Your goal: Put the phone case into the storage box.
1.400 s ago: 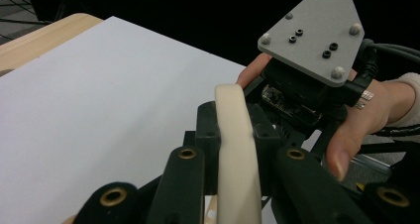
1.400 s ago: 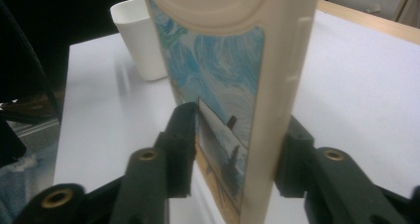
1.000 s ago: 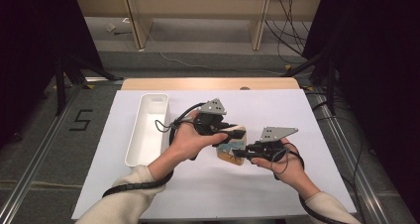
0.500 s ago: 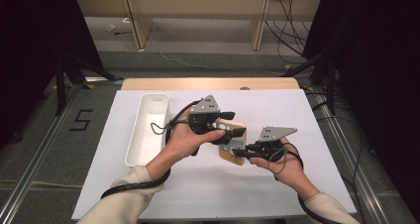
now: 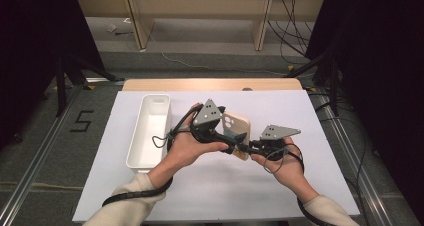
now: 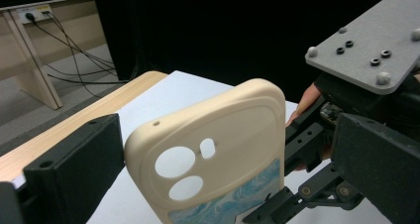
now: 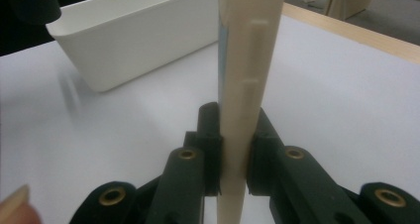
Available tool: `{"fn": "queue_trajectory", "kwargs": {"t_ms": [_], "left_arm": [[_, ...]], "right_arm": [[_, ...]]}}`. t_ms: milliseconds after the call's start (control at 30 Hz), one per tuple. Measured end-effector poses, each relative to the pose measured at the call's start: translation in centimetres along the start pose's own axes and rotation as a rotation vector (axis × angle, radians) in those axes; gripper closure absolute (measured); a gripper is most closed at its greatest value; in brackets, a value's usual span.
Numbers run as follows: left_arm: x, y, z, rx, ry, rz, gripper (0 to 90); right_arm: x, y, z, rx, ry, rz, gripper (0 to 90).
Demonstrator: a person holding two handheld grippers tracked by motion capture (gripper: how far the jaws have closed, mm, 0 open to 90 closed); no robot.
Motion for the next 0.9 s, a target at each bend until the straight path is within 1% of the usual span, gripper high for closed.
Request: {"fn": "queue_trajectory", "kwargs": {"t_ms": [133,267,600,667,900], "left_arm": [[-0.1,-0.2,-0.2,0.011,0.028,0.002,0.0],[-0.3,-0.2,-0.3,0.024,0.047,0.010,0.0],[-0.8,-0.4,-1.1,0.030,0.095,0.025,0.0],[-0.8,-0.4,-1.3,0.033,0.096,0.033,0.0],[-0.7,-0.1,-1.7,0.046,0.103,0.032,0.0]], "right_arm": [[0.1,0.2,-0.1,0.008,-0.034,-0.011,80.6],[0.1,0.3,-0.3,0.007,-0.054,-0.017,80.5],[0.0,0.5,-0.5,0.010,-0.075,-0.026,80.5],[0.0,0.5,-0.6,0.007,-0.075,-0.028,80.5],[0.0,0.5,-0.6,0.009,-0.082,-0.032,80.5]]}}
Point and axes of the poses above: each handheld gripper's, and its own axes: z roughly backward along the jaws, y roughly out of its top, x roughly to its right, the point moved 4 cm from there along -z, roughly forward along the jaws, and after that the axes turned 8 degrees about z, right-handed, at the moved point
